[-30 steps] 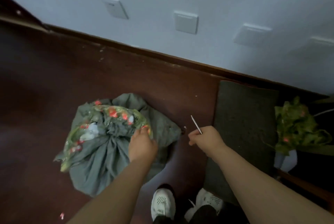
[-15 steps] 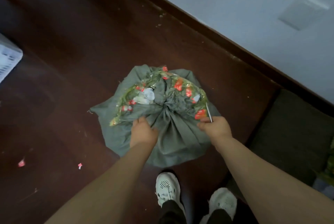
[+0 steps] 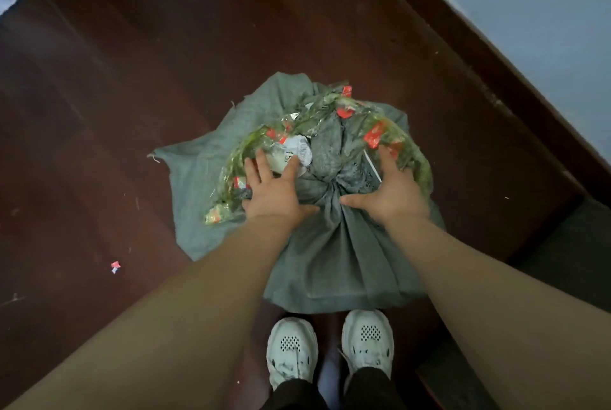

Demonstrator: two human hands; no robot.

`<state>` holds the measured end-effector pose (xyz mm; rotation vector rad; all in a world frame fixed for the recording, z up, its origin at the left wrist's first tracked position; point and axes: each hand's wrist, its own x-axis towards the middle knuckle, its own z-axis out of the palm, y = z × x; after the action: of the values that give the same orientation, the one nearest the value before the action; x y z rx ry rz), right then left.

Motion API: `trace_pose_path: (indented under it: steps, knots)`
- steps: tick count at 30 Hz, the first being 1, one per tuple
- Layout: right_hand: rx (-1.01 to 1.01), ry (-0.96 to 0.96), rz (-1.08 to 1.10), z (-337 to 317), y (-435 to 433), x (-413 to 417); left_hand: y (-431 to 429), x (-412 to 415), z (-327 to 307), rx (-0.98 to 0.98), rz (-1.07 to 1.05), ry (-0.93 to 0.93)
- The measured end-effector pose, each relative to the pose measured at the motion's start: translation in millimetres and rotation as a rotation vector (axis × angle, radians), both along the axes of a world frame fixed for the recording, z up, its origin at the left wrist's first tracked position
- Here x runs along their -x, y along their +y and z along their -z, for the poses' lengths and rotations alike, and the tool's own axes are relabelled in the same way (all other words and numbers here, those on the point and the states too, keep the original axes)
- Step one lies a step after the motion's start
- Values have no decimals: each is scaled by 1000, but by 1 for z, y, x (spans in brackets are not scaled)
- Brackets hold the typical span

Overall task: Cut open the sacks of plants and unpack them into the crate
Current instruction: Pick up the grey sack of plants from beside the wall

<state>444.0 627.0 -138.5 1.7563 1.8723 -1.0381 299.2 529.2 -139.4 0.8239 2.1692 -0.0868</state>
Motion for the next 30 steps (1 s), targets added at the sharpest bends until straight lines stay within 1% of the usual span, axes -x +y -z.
trace_pose_path:
  steps: [4,7,9,11,14,17,20,23,25,30]
  knots:
    - [-74,-74,-44,18,3,10,2,4,19,-124,-139,69]
    - [-101,6,88,7,-5,13,-2,8,13,-165,-186,18]
    - [-64,95,199,-11,-9,16,-3,10,-3,-179,-245,-29]
    - [-9,151,306,-35,-11,23,-4,13,-25,-199,-341,-77]
    - [58,209,440,-72,-10,36,-7,16,-63,-261,-544,-161]
    - [92,253,508,-110,-10,49,-10,20,-104,-340,-730,-238]
    - [127,268,515,-154,-16,64,-17,21,-149,-378,-892,-282]
    - [148,297,454,-209,-26,81,-29,23,-197,-415,-1043,-307]
    - [148,313,398,-244,-34,90,-39,28,-230,-433,-1077,-294]
    - [141,399,351,-328,-50,115,-57,48,-321,-541,-1101,-241]
